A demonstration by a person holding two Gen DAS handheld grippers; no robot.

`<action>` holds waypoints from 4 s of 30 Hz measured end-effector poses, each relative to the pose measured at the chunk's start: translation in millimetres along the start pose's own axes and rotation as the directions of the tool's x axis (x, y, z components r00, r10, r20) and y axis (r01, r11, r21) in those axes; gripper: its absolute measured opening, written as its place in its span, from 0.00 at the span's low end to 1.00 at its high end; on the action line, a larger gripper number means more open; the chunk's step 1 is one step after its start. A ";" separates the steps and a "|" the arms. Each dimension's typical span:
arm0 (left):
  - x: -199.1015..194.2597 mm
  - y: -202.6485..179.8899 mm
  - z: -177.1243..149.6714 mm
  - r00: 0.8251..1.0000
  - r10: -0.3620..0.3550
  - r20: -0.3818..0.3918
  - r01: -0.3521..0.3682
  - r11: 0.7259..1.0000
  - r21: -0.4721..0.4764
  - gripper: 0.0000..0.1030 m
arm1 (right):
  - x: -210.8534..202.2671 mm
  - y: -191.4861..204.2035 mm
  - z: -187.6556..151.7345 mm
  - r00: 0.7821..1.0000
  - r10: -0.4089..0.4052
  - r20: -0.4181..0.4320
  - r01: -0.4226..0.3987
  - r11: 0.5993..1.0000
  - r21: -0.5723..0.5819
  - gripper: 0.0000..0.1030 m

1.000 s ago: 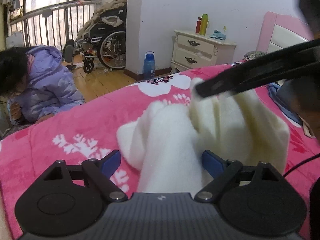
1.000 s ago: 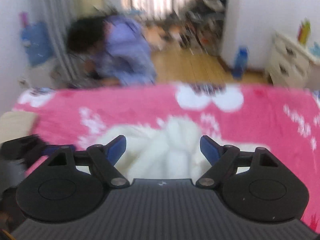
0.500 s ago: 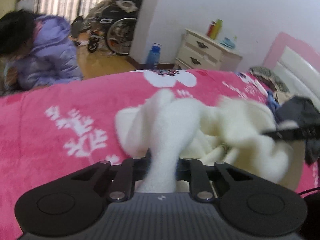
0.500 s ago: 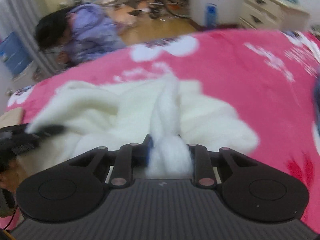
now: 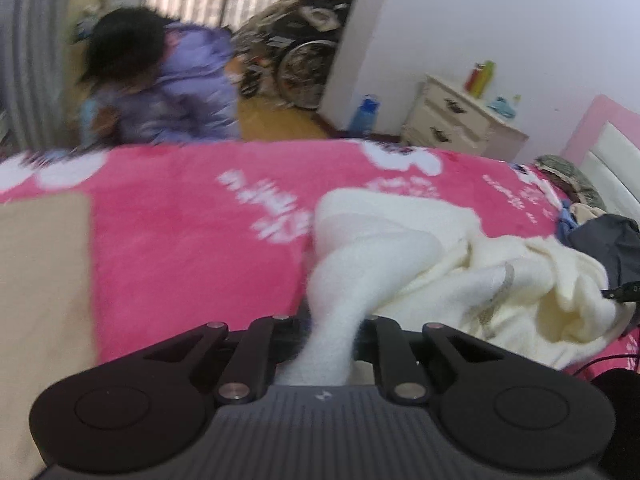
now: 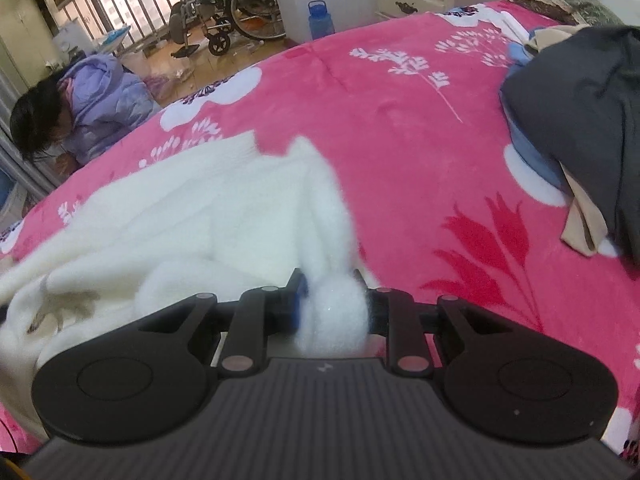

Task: Fold clothes

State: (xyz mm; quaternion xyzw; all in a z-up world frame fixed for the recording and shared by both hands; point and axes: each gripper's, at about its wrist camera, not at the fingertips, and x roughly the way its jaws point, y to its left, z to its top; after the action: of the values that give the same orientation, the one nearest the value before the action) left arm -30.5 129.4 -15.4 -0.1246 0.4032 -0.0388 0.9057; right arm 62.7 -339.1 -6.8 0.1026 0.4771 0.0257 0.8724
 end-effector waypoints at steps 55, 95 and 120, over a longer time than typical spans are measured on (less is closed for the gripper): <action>147.6 -117.1 72.1 0.965 -0.181 -0.188 0.254 0.823 0.509 0.33 | 134.7 70.5 97.1 0.978 0.206 -0.041 -0.203 0.878 -0.434 0.65; 146.5 -126.2 39.4 0.912 -0.405 -0.064 0.376 0.765 0.522 0.08 | 144.7 83.6 66.7 0.886 0.404 -0.228 -0.463 0.748 -0.475 0.10; -15.1 -306.8 109.9 0.974 0.098 0.203 -0.179 0.885 0.429 0.07 | 72.3 8.9 83.8 0.602 0.726 0.333 -0.524 0.674 -0.521 0.09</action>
State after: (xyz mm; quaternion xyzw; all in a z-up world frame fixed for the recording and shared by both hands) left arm 50.0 -143.0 145.1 0.1118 0.3105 -0.0538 0.9424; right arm 172.7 -333.1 -20.9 0.1024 0.1431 0.3967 0.9009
